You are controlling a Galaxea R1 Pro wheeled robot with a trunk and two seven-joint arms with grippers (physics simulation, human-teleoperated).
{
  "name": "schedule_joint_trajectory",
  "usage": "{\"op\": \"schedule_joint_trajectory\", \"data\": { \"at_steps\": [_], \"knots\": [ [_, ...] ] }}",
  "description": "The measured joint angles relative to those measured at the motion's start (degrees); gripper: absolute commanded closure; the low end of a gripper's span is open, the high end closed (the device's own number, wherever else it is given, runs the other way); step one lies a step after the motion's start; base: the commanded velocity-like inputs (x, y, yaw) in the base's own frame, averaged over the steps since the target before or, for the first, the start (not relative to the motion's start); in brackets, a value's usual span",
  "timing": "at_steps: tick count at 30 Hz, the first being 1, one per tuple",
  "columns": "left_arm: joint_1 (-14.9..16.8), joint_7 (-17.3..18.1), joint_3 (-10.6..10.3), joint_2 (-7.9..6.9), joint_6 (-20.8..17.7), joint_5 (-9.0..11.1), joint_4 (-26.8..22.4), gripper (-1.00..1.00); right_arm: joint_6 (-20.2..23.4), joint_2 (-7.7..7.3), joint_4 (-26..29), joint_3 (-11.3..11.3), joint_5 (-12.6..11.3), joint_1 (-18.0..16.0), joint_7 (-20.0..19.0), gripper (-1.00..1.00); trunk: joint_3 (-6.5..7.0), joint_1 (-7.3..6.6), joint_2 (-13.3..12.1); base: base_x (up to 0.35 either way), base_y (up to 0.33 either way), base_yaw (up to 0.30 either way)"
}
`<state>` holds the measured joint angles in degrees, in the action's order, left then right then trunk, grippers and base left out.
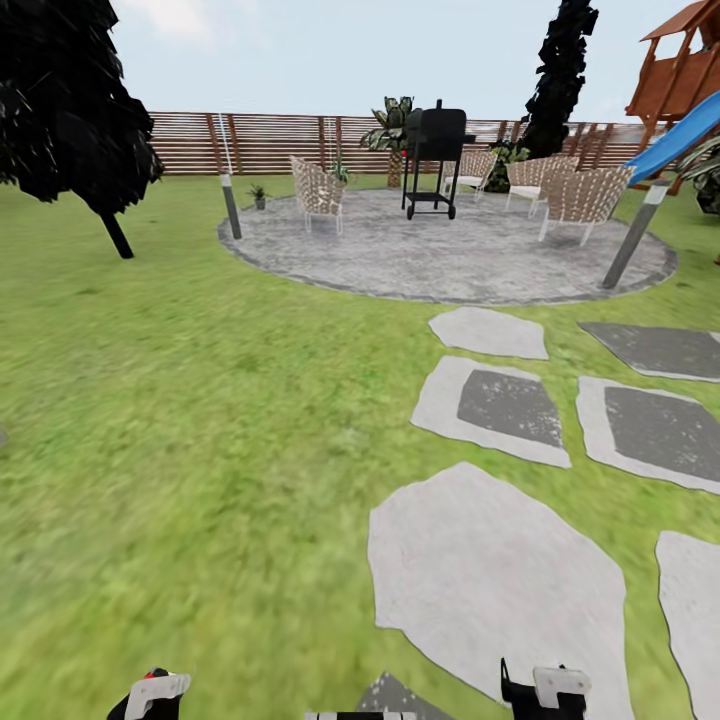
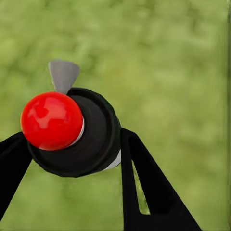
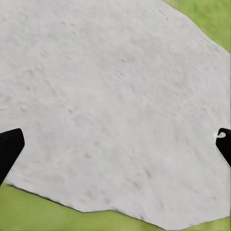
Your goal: Pick up the pesticide atomizer in the garden and spray insectifuge to fully cover both potted plants in the garden.
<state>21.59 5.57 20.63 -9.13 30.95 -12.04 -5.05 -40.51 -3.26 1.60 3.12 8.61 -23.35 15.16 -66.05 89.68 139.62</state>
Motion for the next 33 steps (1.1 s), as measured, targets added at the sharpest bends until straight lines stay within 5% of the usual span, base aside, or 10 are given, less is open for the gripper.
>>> {"op": "schedule_joint_trajectory", "data": {
  "at_steps": [33],
  "knots": [
    [0.0, 0.0, 0.0, -0.02, 0.2, 0.1, 0.0, 1.00, 0.2, 0.97, -0.1, -0.2, 0.2, 0.1, -0.4, -1.00, 0.00, 0.00, 0.0, 0.336, -0.002, 0.000]
  ]
}}
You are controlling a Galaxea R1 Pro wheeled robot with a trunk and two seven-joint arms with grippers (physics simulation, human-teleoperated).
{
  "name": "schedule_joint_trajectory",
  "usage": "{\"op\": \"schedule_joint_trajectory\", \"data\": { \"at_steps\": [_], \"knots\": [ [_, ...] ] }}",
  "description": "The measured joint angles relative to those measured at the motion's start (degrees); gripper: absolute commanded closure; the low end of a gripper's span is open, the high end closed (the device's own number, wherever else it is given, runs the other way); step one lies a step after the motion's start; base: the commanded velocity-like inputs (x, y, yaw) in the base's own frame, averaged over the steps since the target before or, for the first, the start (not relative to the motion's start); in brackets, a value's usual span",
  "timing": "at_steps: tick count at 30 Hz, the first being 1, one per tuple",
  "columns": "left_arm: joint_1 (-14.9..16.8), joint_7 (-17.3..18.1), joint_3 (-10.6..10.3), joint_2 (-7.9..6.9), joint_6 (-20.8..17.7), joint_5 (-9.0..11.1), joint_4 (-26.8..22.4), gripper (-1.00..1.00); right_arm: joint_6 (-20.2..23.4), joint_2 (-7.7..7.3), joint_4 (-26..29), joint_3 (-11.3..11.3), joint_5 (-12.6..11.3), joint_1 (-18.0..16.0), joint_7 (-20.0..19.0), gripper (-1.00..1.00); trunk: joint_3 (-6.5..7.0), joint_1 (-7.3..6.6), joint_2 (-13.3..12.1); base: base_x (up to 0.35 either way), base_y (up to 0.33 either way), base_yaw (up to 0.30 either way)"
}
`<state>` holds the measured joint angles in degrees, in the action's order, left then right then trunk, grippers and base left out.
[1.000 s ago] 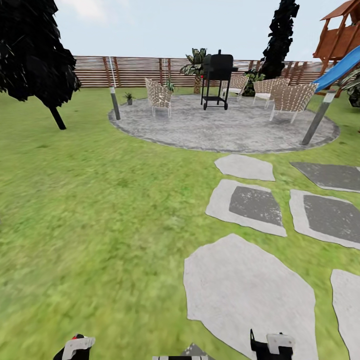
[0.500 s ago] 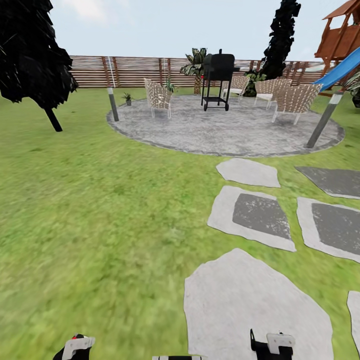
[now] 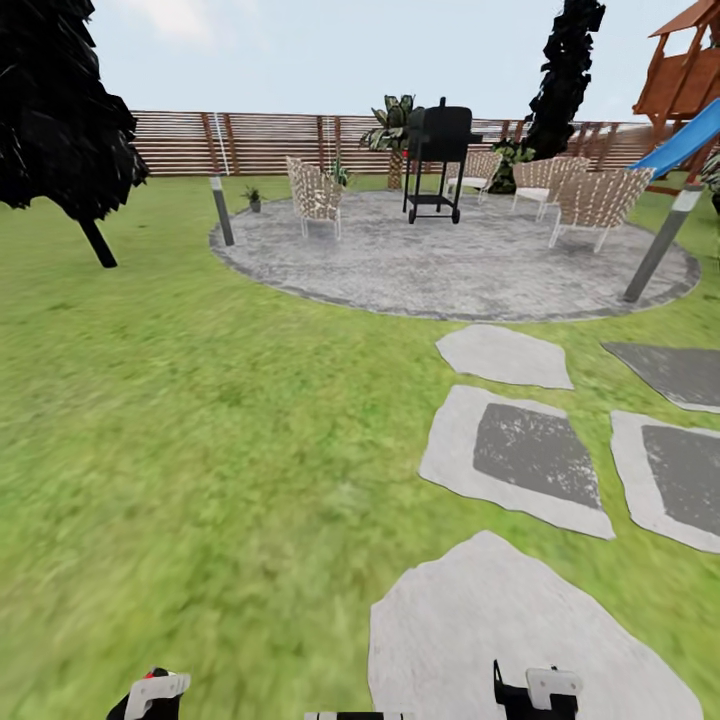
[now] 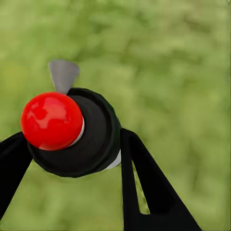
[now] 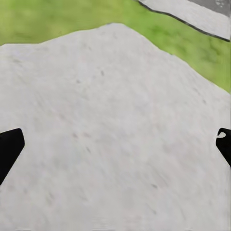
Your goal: Pick up the pesticide atomizer in the garden and spray insectifuge to fully cover both potted plants in the garden.
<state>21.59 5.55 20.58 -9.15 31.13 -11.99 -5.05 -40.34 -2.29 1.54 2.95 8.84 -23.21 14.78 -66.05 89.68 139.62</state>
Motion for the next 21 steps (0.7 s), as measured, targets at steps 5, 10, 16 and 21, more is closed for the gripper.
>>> {"op": "schedule_joint_trajectory", "data": {
  "at_steps": [5, 10, 16, 21],
  "knots": [
    [0.0, 0.0, 0.0, 0.03, 0.1, 0.0, 0.0, 1.00, 0.0, 0.00, 0.0, 0.0, 0.0, 0.0, 0.0, -1.00, 0.00, 0.00, 0.0, 0.337, 0.000, 0.000],
    [0.0, 0.0, -0.1, 0.33, 0.2, 0.0, 0.1, 1.00, 0.0, 0.00, 0.0, 0.0, 0.0, 0.0, 0.0, -1.00, 0.00, 0.00, 0.0, 0.336, 0.000, 0.000],
    [0.0, 0.0, -0.1, 0.37, 0.2, 0.0, 0.1, 1.00, 0.0, 0.00, 0.0, 0.0, 0.0, 0.0, 0.0, -1.00, 0.00, 0.00, 0.0, 0.336, 0.000, 0.000],
    [0.0, 0.0, -0.1, 0.37, 0.2, 0.0, 0.1, 1.00, 0.0, 0.00, 0.0, 0.0, 0.0, 0.0, 0.0, -1.00, 0.00, 0.00, 0.0, 0.337, 0.000, 0.000]
  ]
}}
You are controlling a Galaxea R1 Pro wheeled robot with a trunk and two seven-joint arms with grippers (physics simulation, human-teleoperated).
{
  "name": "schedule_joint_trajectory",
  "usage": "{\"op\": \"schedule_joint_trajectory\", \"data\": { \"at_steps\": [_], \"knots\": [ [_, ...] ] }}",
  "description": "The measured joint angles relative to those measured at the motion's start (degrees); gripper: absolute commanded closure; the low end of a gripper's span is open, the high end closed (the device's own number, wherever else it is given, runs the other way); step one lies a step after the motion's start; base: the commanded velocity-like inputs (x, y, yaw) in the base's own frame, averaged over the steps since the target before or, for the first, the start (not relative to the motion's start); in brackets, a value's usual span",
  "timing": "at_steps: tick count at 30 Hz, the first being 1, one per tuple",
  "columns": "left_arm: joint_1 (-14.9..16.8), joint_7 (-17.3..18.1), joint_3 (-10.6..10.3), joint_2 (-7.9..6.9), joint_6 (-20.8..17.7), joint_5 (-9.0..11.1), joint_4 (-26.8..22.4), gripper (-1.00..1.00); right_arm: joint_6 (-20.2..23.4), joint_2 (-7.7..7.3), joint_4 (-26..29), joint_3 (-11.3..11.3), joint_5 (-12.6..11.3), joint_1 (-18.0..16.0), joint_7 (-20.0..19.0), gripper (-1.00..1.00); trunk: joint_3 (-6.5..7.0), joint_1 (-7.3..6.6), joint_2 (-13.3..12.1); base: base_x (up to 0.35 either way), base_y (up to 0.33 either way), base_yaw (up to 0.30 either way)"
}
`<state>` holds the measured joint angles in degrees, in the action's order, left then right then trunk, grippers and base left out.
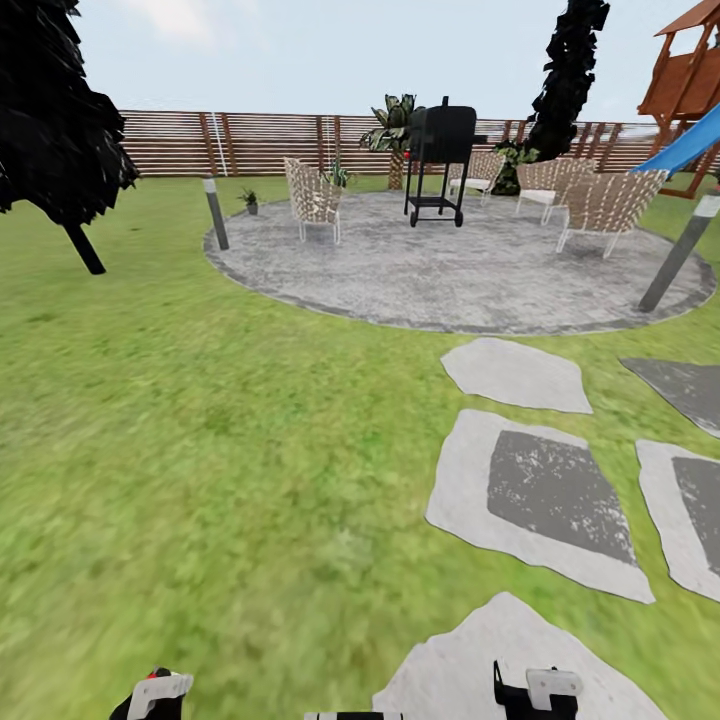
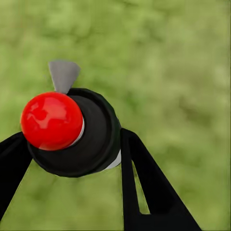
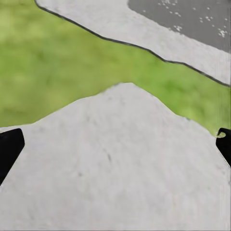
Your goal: Pick up the pesticide atomizer in the garden and spray insectifuge to fully cover both potted plants in the garden.
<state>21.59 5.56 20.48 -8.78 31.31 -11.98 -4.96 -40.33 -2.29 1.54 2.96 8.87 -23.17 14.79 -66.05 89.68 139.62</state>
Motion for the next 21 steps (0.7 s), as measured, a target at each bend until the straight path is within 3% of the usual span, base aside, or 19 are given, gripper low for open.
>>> {"op": "schedule_joint_trajectory", "data": {
  "at_steps": [21],
  "knots": [
    [0.0, 0.0, 0.1, 0.07, -0.1, 0.0, 0.0, 1.00, 0.0, 0.00, 0.0, 0.0, 0.0, 0.0, 0.0, -1.00, 0.00, 0.00, 0.0, 0.337, -0.016, 0.000]
  ]
}}
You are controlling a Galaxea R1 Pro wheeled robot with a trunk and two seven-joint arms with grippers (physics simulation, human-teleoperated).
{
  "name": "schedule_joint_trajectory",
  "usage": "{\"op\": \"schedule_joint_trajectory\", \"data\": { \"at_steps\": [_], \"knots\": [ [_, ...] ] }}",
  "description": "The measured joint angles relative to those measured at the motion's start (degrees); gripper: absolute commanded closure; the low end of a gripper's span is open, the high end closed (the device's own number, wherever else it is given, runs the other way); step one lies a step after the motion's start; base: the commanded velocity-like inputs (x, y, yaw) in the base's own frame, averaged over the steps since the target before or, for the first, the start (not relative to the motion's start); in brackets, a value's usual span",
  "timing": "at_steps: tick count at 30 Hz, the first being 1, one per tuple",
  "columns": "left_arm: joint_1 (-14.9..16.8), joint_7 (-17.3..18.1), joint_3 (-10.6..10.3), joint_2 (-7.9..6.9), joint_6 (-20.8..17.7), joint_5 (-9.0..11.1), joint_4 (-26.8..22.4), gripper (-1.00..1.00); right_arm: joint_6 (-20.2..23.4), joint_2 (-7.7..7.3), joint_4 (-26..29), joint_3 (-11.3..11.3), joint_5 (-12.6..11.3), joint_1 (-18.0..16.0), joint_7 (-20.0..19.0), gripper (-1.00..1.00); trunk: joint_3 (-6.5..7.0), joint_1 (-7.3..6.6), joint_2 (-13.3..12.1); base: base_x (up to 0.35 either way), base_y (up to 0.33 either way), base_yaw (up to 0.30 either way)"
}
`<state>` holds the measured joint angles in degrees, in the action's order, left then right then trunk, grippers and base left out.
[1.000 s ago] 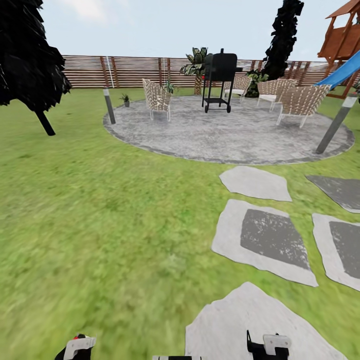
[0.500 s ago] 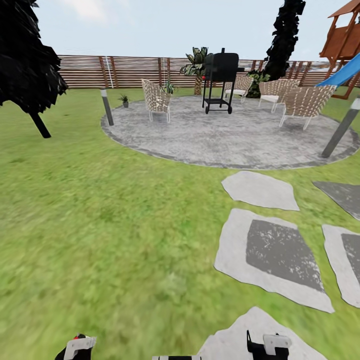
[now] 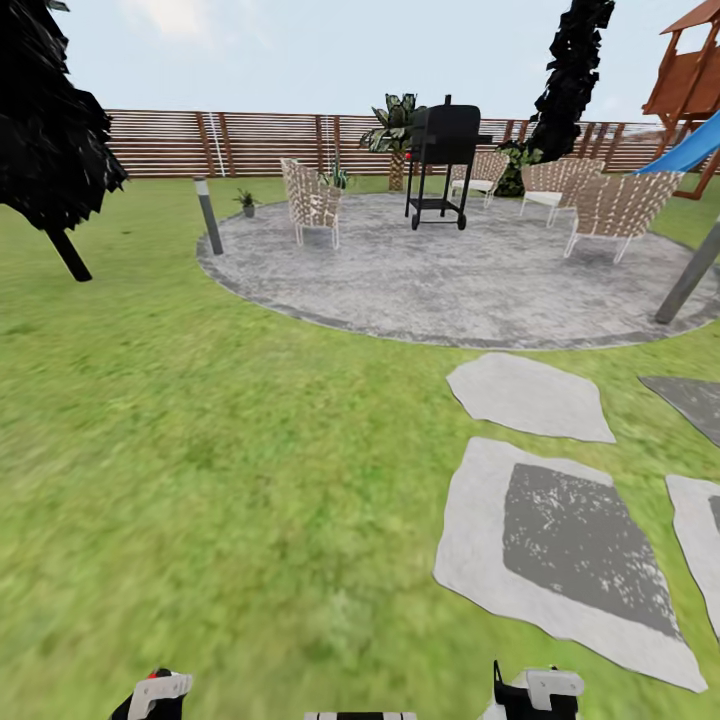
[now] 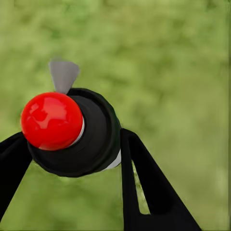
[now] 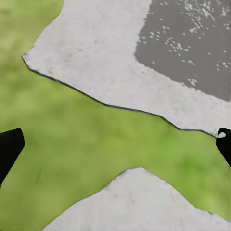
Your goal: Pick up the pesticide atomizer in the garden and spray insectifuge to fully cover both potted plants in the garden.
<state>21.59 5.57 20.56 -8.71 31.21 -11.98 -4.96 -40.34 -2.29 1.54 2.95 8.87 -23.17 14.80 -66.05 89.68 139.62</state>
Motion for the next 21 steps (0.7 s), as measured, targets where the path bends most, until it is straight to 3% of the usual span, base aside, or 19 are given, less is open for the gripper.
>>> {"op": "schedule_joint_trajectory", "data": {
  "at_steps": [21],
  "knots": [
    [0.0, 0.0, 0.0, -0.07, 0.1, 0.0, 0.0, 1.00, 0.0, 0.00, 0.0, 0.0, 0.0, 0.0, 0.0, -1.00, 0.00, 0.00, 0.0, 0.336, -0.075, 0.000]
  ]
}}
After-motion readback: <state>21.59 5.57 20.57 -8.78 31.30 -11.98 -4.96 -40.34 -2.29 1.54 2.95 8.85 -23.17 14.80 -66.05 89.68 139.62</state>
